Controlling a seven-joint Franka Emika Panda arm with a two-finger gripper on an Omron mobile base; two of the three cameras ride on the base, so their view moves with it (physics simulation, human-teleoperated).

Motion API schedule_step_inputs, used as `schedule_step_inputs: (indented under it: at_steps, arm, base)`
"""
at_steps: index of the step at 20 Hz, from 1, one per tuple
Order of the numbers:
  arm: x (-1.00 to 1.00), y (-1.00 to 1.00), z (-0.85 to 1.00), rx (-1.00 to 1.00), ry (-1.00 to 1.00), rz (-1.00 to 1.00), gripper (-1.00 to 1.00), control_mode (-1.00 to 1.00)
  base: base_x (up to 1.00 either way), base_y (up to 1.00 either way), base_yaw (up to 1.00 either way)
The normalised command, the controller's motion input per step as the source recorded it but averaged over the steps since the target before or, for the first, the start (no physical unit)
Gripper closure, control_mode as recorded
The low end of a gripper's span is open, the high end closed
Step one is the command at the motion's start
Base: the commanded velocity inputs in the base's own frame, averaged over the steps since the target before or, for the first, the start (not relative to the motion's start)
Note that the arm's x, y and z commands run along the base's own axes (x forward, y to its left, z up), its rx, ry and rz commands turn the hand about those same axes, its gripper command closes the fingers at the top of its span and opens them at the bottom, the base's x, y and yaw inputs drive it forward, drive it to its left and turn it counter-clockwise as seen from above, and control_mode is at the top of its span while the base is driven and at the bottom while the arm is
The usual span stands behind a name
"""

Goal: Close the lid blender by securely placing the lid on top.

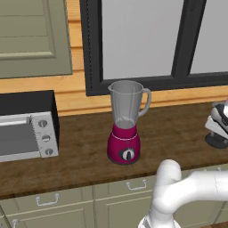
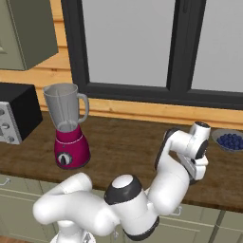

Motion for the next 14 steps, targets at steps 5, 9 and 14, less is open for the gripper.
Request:
schedule_step_inputs:
  at_steps: [5, 9, 14]
  arm:
    - [0.06, -0.18, 0.00, 0.00, -0.01, 0.00, -1.00, -1.00]
    - [0.00, -0.15, -0.08, 0.00, -0.01, 0.00, -1.00, -1.00]
    - [0.00, -0.30, -0.31, -0.06, -0.01, 0.02, -1.00, -1.00]
  base:
    - [0.00, 0.00, 0.00]
    - [0.00, 0.00, 0.00]
    - [0.00, 0.00, 0.00]
